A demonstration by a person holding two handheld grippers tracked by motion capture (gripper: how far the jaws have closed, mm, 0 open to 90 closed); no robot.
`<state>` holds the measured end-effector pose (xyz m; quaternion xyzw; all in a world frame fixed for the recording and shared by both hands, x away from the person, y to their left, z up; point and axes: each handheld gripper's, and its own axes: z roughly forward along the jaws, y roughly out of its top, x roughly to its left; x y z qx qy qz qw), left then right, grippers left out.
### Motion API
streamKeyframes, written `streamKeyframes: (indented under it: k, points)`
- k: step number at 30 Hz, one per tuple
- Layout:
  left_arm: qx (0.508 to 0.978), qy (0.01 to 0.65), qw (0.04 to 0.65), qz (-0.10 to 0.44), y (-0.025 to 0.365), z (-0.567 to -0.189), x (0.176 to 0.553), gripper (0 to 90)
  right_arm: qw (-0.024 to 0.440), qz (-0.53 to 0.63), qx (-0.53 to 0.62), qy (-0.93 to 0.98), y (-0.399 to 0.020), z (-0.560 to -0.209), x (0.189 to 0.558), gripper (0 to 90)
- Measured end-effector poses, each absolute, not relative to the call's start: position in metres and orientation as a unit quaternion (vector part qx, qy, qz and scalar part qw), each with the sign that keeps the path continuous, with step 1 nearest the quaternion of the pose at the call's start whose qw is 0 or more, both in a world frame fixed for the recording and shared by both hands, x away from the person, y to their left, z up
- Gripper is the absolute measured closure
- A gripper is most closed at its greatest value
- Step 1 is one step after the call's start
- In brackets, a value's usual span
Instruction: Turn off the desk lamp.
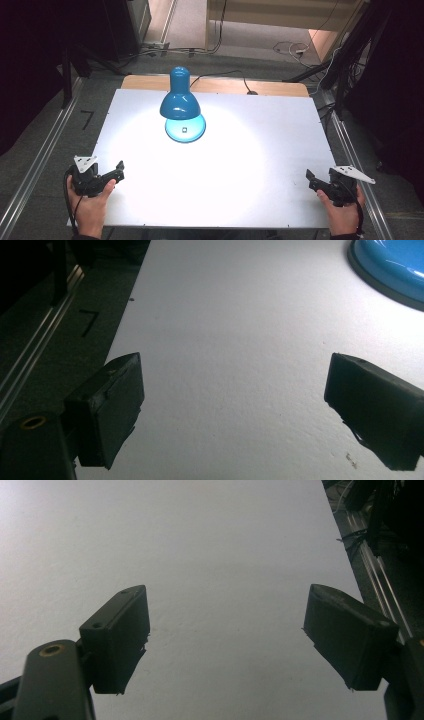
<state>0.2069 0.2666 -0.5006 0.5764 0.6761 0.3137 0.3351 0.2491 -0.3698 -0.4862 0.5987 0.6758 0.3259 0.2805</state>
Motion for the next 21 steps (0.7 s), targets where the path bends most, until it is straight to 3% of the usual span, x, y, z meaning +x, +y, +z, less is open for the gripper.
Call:
streamKeyframes:
  k: [21]
  points:
    - [0.581,0.67,0.35,0.302,0.254,-0.497,0.216,9.9,0.278,0.324,0.602,0.675,-0.371,-0.488,0.251,17.6]
